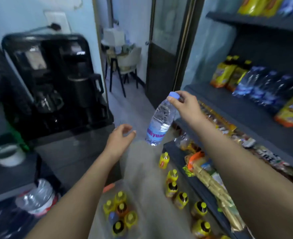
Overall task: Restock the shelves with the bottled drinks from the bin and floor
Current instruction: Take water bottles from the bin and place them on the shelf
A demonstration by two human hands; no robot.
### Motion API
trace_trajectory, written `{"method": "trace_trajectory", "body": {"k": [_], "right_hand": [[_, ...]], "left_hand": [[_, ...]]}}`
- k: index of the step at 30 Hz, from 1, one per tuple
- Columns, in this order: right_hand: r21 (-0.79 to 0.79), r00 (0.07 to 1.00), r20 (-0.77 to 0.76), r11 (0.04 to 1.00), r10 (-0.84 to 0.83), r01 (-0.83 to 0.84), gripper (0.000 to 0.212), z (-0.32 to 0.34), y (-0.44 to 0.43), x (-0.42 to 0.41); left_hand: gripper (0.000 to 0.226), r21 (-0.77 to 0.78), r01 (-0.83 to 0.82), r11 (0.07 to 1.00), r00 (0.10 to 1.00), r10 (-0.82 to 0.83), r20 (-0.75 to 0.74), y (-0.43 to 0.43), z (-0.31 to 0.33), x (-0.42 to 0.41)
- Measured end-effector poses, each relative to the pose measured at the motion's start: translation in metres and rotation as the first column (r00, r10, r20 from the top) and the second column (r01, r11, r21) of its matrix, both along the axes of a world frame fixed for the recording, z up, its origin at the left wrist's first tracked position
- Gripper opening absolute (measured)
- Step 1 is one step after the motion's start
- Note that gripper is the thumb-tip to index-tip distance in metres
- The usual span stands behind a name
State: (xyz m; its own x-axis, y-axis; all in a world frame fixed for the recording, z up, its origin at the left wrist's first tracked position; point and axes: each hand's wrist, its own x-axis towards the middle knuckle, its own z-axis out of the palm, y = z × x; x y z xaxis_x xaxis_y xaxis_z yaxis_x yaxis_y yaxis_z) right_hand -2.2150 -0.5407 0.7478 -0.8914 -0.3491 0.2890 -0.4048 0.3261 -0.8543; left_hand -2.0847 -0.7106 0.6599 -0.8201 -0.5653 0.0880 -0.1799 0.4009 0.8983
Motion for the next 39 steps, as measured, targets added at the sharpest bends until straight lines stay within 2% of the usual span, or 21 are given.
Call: {"method": "trace_trajectory", "body": {"k": [6, 13, 19, 25, 32, 39], "right_hand": [[-0.073, 0.973, -0.176, 0.988, -0.150, 0.139, 0.031, 0.133, 0.063, -0.003], [-0.121, 0.899, -0.267, 0.938, -0.347, 0.326, 0.032, 0.227, 0.161, -0.007], [-0.175, 0.814, -0.322, 0.876, -0.483, 0.450, 0.043, 0.270, 0.248, -0.023], [-0.251, 0.740, -0.363, 0.824, -0.566, 0.508, 0.042, 0.303, 0.329, -0.058], [-0.315, 0.643, -0.388, 0.750, -0.661, 0.581, 0.045, 0.336, 0.406, -0.097], [-0.359, 0.543, -0.387, 0.664, -0.746, 0.656, 0.048, 0.352, 0.459, -0.132]], "left_hand": [[0.022, -0.019, 0.190, 0.982, 0.961, -0.189, -0.202, 0.054, 0.121, -0.040], [0.019, -0.064, 0.351, 0.934, 0.876, -0.352, -0.329, 0.141, 0.209, -0.087], [0.011, -0.008, 0.506, 0.862, 0.793, -0.469, -0.388, 0.227, 0.255, -0.137], [0.004, 0.056, 0.634, 0.771, 0.704, -0.546, -0.453, 0.323, 0.291, -0.195], [0.006, 0.021, 0.717, 0.697, 0.610, -0.613, -0.502, 0.403, 0.325, -0.261], [0.007, -0.008, 0.816, 0.578, 0.492, -0.701, -0.516, 0.466, 0.346, -0.309]]}}
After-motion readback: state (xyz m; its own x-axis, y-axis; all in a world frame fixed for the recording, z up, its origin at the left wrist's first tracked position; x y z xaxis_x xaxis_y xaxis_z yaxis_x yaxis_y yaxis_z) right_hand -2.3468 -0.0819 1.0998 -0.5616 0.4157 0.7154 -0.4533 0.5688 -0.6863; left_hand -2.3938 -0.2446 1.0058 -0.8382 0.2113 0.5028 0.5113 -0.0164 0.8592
